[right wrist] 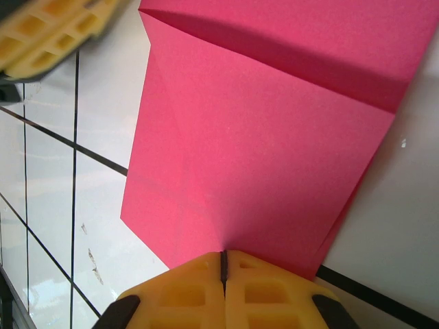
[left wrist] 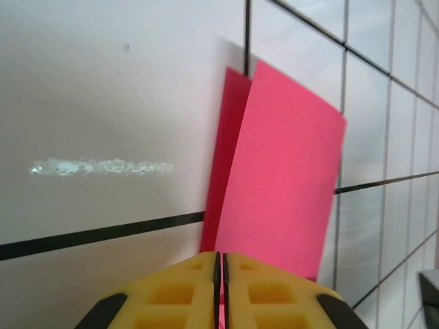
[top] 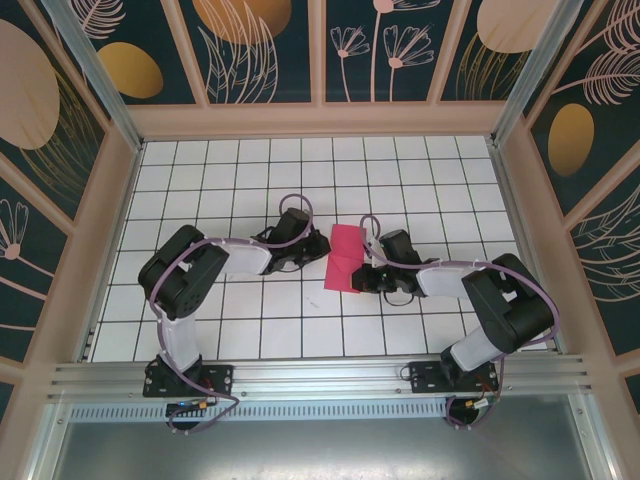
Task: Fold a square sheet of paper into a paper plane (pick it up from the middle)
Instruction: Fold the triangle a second time at the center of the table.
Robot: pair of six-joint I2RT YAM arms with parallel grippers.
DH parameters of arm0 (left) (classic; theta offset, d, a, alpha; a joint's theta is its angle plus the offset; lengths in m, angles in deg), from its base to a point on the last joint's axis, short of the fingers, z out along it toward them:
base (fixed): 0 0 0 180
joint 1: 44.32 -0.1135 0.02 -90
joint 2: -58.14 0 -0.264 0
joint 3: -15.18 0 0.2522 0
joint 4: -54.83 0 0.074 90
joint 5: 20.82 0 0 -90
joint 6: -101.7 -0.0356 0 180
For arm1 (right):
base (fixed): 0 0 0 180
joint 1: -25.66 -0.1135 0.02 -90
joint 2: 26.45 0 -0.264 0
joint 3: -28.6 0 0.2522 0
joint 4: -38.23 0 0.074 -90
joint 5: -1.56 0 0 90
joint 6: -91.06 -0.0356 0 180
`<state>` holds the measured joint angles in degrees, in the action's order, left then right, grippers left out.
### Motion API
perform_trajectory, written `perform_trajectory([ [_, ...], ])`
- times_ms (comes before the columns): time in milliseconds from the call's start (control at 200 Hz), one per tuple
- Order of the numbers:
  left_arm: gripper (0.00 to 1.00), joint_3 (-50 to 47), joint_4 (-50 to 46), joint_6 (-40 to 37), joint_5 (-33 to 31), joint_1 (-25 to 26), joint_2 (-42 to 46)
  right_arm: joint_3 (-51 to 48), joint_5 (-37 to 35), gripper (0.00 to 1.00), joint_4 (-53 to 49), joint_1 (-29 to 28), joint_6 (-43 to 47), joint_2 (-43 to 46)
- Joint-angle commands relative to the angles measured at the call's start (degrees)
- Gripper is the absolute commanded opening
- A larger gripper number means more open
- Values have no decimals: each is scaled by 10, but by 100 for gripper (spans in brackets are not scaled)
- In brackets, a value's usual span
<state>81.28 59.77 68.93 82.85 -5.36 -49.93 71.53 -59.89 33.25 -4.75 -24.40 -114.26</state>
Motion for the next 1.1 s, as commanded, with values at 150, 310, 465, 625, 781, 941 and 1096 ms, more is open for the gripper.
perform_trajectory([
  [150,11,-21,56,22,59,27,41,-3,-13,8,-47,5,11,-18],
  [310,9,-11,75,40,81,53,-9,-2,-11,8,-47,5,11,-18],
  [465,8,-13,70,52,63,53,-41,4,3,9,-46,5,9,-8],
  [625,7,-13,54,48,51,53,-53,26,27,10,-52,5,11,9],
  [781,7,-14,51,45,55,53,-57,49,62,11,-44,5,7,10],
  [941,7,-14,46,40,55,53,-57,71,55,12,-50,5,10,-12],
  [1096,7,-14,39,39,51,53,-55,75,48,12,-55,6,16,-58],
])
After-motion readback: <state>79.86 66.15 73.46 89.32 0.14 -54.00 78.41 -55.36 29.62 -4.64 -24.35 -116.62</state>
